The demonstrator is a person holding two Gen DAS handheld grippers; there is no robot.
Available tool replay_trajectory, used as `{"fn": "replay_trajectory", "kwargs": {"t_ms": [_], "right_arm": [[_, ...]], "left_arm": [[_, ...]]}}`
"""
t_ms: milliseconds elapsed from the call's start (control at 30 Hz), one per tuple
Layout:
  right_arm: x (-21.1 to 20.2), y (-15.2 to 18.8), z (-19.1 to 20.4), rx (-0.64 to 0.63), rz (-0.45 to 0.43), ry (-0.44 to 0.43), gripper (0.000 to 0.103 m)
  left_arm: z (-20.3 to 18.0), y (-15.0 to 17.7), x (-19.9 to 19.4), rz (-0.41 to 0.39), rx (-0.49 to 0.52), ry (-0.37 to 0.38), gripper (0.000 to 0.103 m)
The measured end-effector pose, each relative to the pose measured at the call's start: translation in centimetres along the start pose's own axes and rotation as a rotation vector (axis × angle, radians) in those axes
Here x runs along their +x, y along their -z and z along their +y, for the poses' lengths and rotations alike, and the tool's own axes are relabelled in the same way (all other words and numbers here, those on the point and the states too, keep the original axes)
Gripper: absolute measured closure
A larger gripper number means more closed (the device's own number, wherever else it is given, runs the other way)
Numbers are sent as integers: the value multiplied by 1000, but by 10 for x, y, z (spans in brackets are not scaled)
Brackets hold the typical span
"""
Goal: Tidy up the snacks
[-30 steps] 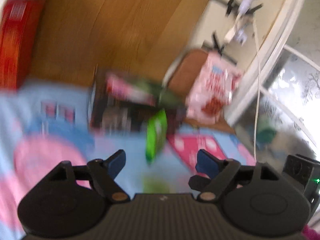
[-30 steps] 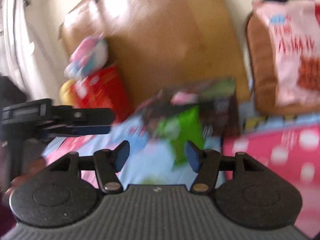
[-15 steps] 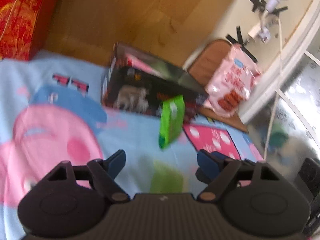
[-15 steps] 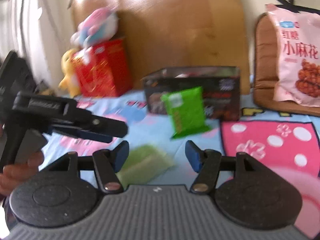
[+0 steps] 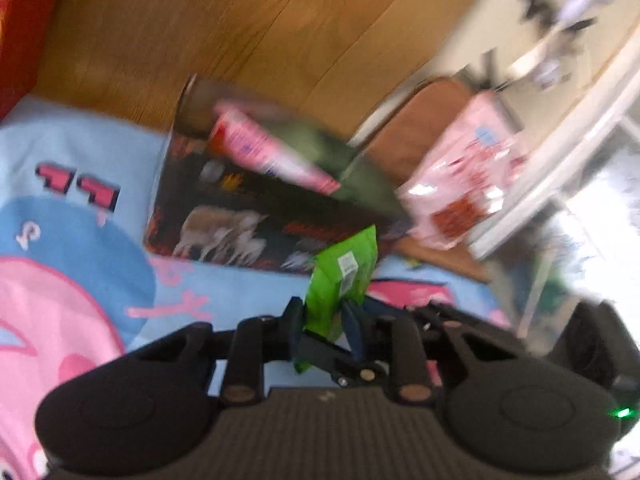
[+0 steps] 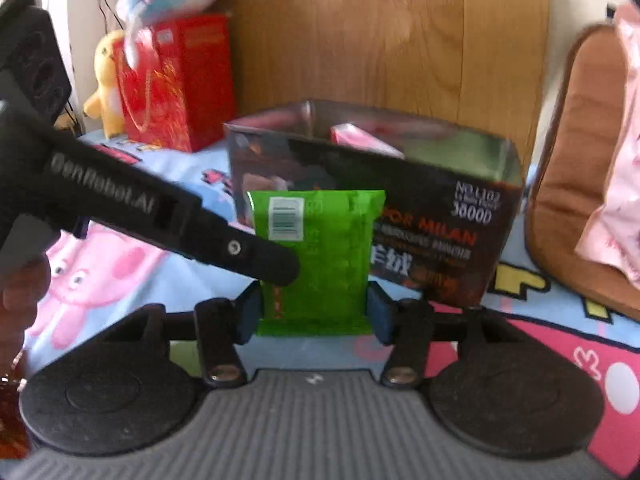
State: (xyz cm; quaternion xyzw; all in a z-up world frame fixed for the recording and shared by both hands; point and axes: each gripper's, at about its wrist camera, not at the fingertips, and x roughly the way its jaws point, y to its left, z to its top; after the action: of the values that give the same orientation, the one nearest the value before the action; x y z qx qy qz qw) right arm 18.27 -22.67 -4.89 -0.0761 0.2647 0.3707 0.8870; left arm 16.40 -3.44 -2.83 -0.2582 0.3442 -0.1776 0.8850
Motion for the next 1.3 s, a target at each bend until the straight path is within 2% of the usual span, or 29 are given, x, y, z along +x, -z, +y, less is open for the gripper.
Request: {"fn": "replay_trajectory", "kwargs": {"t_ms": [67, 167, 267, 300, 333, 367, 400, 433, 467, 533, 567, 667, 733, 867, 933, 967, 1033, 1133, 1200, 1233, 1300], "right_arm": [[-25, 0, 8, 10, -95, 7, 46], [-51, -18, 12, 20, -234, 16, 46], [-40, -54, 7, 50, -301, 29, 44], [-29, -64, 7, 46, -300, 39, 39], [-16, -71, 7, 35, -276, 46, 33], [-4, -74, 7, 21, -249, 76, 29], [4, -74, 9, 7, -228, 123, 29], [6, -71, 10, -4, -207, 157, 29], [1, -65, 10, 1, -209, 157, 29], [-22, -47, 8, 40, -235, 97, 29], [-34, -36, 7, 63, -237, 72, 29], [-51, -6, 0, 175, -185, -22, 29], [-53, 12, -6, 267, -116, -70, 30], [-44, 36, -6, 388, 17, -96, 52], [-42, 41, 0, 433, 17, -133, 56], [-44, 43, 2, 457, 25, -177, 62], [-46, 48, 12, 497, 46, -246, 63], [-55, 54, 24, 537, 45, -263, 68], [-59, 60, 23, 623, 43, -334, 79], [-63, 64, 25, 656, 42, -366, 79], [-70, 69, 32, 671, 35, -418, 78]], "left_arm": [[-15, -6, -23, -65, 63, 38, 80], [-40, -28, -41, -180, 158, -3, 78], [-47, -53, -31, -281, 194, -125, 64], [-46, -57, -25, -301, 199, -189, 60], [-45, -58, -17, -307, 195, -277, 59], [-41, -56, -13, -293, 177, -328, 59], [-37, -51, -16, -283, 158, -309, 57], [-34, -43, -23, -287, 148, -259, 50], [-33, -33, -31, -296, 149, -237, 46], [-31, -11, -45, -300, 150, -241, 41], [-28, -1, -52, -286, 141, -221, 40], [-17, 26, -54, -180, 78, -147, 39], [-8, 39, -46, -97, 32, -136, 39], [11, 62, -33, 27, -93, -149, 43], [17, 75, -47, 12, -116, -121, 43], [19, 79, -51, 13, -122, -113, 43], [21, 84, -58, 19, -140, -99, 44], [27, 89, -64, 21, -181, -54, 41], [31, 91, -71, 14, -209, -19, 40], [33, 92, -75, 12, -213, -12, 45], [32, 96, -78, 18, -201, -26, 45]]}}
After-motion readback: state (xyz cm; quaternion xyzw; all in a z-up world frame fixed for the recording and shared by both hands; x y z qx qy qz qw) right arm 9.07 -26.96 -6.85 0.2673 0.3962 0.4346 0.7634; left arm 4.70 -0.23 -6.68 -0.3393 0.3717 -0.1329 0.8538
